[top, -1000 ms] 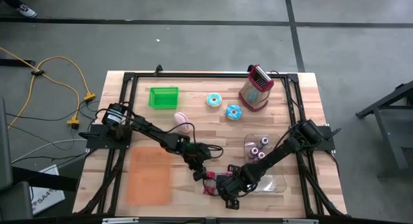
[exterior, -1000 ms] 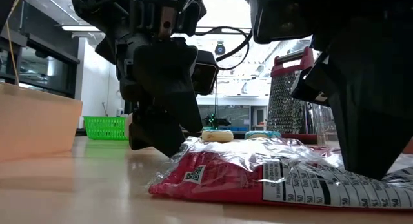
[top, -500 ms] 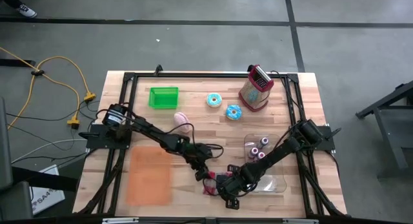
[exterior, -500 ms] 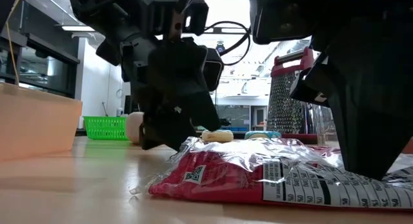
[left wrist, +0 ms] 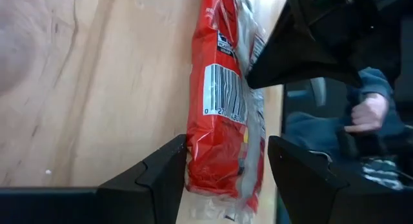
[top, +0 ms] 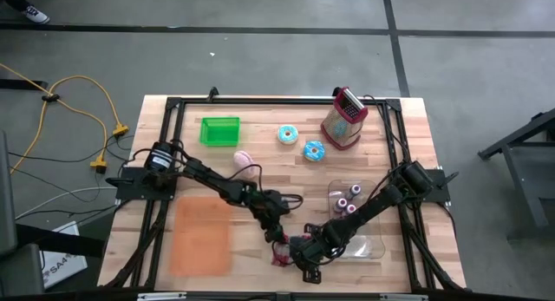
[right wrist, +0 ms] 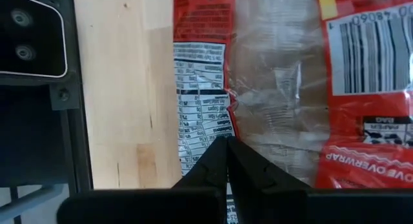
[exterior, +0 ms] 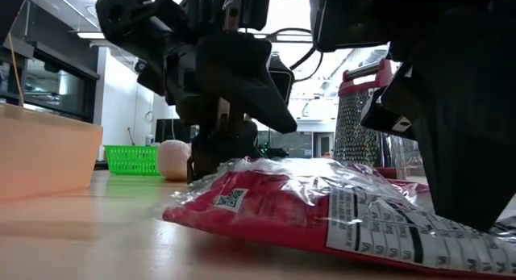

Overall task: Pick & Place Food Item
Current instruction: Put the red popcorn bag into the orange bin

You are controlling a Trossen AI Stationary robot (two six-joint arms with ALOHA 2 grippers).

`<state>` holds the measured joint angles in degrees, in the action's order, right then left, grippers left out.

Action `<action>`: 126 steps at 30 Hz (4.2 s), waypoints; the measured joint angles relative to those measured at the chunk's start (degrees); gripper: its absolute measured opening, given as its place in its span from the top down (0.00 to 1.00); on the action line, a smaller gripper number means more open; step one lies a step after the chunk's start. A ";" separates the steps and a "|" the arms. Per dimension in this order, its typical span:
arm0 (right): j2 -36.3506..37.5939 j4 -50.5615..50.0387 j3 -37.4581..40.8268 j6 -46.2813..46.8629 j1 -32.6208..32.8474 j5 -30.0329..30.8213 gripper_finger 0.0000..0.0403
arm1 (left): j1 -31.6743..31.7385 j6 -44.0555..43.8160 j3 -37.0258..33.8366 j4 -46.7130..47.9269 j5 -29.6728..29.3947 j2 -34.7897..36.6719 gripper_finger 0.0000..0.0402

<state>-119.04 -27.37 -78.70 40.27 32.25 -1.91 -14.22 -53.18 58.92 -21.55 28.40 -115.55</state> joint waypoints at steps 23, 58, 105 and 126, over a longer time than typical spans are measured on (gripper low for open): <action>0.00 -0.07 0.00 0.00 0.00 0.24 1.00 | -0.24 4.88 -0.11 12.49 -4.13 0.16 0.48; -0.02 0.31 0.00 -0.04 -0.15 -0.20 1.00 | -3.13 3.87 2.57 12.68 -1.40 0.03 0.48; 3.04 -0.26 0.24 -4.83 -0.14 2.86 0.99 | -2.05 3.39 2.55 8.87 1.88 0.03 1.00; 7.78 0.77 -0.04 -5.62 1.12 0.21 0.99 | -0.49 2.79 2.38 7.44 5.95 1.40 1.00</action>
<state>-111.26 -26.61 -78.74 34.65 33.37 -1.70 -14.71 -50.38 61.30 -14.11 34.35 -114.15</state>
